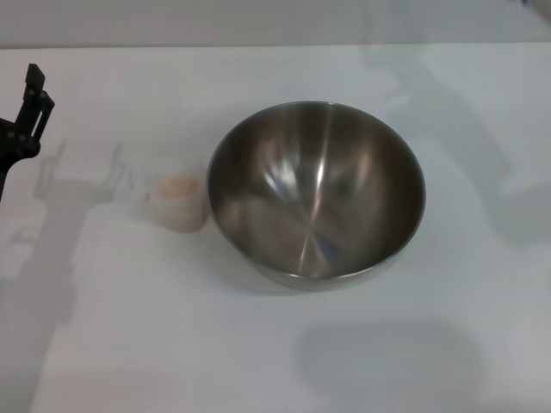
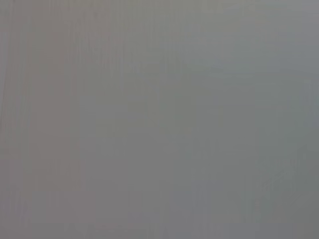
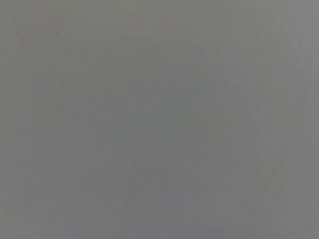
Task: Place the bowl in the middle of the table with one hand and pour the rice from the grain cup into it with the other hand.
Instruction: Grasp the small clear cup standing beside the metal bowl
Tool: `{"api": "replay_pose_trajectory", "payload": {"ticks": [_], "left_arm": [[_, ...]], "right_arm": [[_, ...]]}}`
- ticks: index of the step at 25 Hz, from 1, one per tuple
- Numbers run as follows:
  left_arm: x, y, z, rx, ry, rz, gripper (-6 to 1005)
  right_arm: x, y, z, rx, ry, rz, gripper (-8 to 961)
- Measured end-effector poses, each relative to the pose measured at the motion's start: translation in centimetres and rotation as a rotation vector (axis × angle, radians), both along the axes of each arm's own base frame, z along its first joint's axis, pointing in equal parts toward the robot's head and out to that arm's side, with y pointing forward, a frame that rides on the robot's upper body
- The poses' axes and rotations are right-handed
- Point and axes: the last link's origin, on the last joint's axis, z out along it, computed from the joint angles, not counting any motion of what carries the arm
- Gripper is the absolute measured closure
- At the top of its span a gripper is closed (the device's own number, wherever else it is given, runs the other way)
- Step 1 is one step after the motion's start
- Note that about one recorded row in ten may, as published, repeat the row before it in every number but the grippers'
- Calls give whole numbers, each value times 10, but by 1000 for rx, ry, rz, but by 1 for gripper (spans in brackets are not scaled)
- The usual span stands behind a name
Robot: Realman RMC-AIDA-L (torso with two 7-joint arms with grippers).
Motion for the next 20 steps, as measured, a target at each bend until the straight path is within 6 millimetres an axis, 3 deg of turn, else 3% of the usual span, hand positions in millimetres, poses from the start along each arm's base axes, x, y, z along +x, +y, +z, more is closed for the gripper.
{"api": "replay_pose_trajectory", "payload": {"ticks": [2,5,7,10,12,16,17,20], "left_arm": [[0,0,0,-1,0,2,195],[-4,-3,-1,-6,0,18,195],[-5,-4,-1,-7,-1,22,195],[-7,-9,-3,-12,-4,29,196],[-7,-9,-3,-12,-4,29,196],[-8,-12,-4,-15,-9,30,196],[-9,-24,-9,-34,-22,34,196],[-9,-29,-14,-59,-16,29,196]], "right_arm": [[19,-15,-9,134,67,87,631],[32,-27,-13,211,114,147,613],[59,-45,-16,278,221,215,601],[75,-55,-13,294,316,258,583],[101,-65,-9,288,394,262,571],[124,-68,-8,276,398,209,547],[133,-70,-7,275,386,187,541],[141,-74,-7,279,368,182,523]]}}
